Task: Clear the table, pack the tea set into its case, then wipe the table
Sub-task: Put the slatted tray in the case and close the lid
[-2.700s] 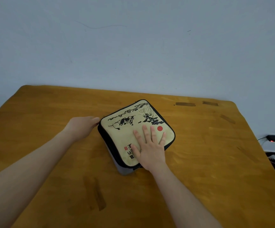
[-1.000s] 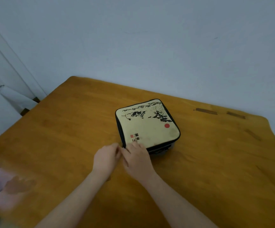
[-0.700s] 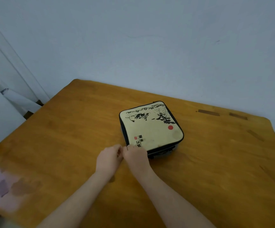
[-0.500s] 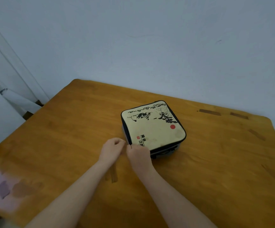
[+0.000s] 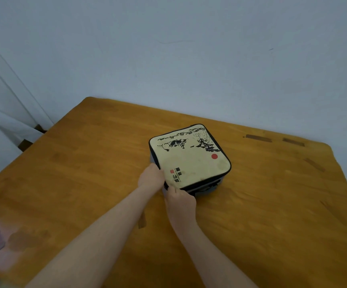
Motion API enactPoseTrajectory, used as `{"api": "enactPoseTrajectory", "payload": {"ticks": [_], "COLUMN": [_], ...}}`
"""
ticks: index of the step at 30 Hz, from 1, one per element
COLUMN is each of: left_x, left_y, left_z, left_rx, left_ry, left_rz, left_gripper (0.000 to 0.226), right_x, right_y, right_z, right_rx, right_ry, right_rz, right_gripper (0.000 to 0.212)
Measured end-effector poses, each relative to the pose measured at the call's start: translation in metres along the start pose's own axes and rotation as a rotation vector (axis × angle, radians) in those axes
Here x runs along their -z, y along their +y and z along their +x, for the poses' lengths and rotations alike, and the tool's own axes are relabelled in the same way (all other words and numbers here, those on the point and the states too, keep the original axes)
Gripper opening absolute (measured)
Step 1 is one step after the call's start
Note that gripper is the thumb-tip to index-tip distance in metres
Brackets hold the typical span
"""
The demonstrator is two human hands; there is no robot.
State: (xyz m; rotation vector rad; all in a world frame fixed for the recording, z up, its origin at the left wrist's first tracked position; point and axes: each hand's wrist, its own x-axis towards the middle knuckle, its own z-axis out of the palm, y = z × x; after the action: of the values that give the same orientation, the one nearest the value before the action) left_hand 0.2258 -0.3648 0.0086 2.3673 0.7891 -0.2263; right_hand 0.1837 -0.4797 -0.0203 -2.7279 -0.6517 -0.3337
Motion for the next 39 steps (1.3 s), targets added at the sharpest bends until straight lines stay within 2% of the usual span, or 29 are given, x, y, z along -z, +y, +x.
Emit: {"api": "enactPoseTrajectory", "payload": {"ticks": [6, 13, 19, 21, 23, 24, 26, 28, 30, 35, 39], "left_x": [0.004, 0.006, 0.001, -0.002, -0.010, -0.019, -0.039, -0.062, -0.081, -0.098, -0.102], "left_y": [-0.006, -0.011, -0.004, 0.012, 0.041, 0.056, 0.091, 0.114, 0.121, 0.106, 0.105], "left_z": [-0.003, 0.005, 0.005, 0.002, 0.000, 0.003, 0.007, 0.012, 0.015, 0.019, 0.018], "left_rx": [-0.102, -0.141, -0.041, 0.021, -0.083, -0.171, -0.298, -0.322, -0.313, -0.353, -0.368], "left_ry": [0.059, 0.084, 0.081, 0.137, 0.244, 0.269, 0.196, 0.041, -0.060, 0.103, 0.142], "left_rz": [0.174, 0.173, 0.127, 0.184, 0.357, 0.372, 0.299, 0.261, 0.341, 0.464, 0.484], "left_gripper": [0.021, 0.025, 0.024, 0.042, 0.075, 0.080, 0.075, 0.069, 0.075, 0.077, 0.076], "right_x": [0.015, 0.035, 0.045, 0.044, 0.043, 0.043, 0.044, 0.045, 0.045, 0.045, 0.038], "right_y": [0.038, 0.107, 0.153, 0.164, 0.173, 0.176, 0.180, 0.181, 0.185, 0.201, 0.216], "right_z": [-0.019, -0.006, 0.012, 0.017, 0.019, 0.019, 0.019, 0.020, 0.023, 0.034, 0.052], "right_rx": [-0.033, -0.215, -0.261, -0.261, -0.247, -0.234, -0.211, -0.178, -0.147, -0.170, -0.150], "right_ry": [-0.020, -0.007, 0.025, 0.008, -0.013, -0.014, -0.011, -0.004, 0.001, 0.024, 0.032], "right_rz": [-0.068, -0.075, -0.047, -0.026, -0.008, -0.004, -0.001, -0.020, -0.049, -0.069, -0.085], "right_gripper": [0.046, 0.061, 0.056, 0.052, 0.047, 0.046, 0.046, 0.051, 0.056, 0.043, 0.037]}}
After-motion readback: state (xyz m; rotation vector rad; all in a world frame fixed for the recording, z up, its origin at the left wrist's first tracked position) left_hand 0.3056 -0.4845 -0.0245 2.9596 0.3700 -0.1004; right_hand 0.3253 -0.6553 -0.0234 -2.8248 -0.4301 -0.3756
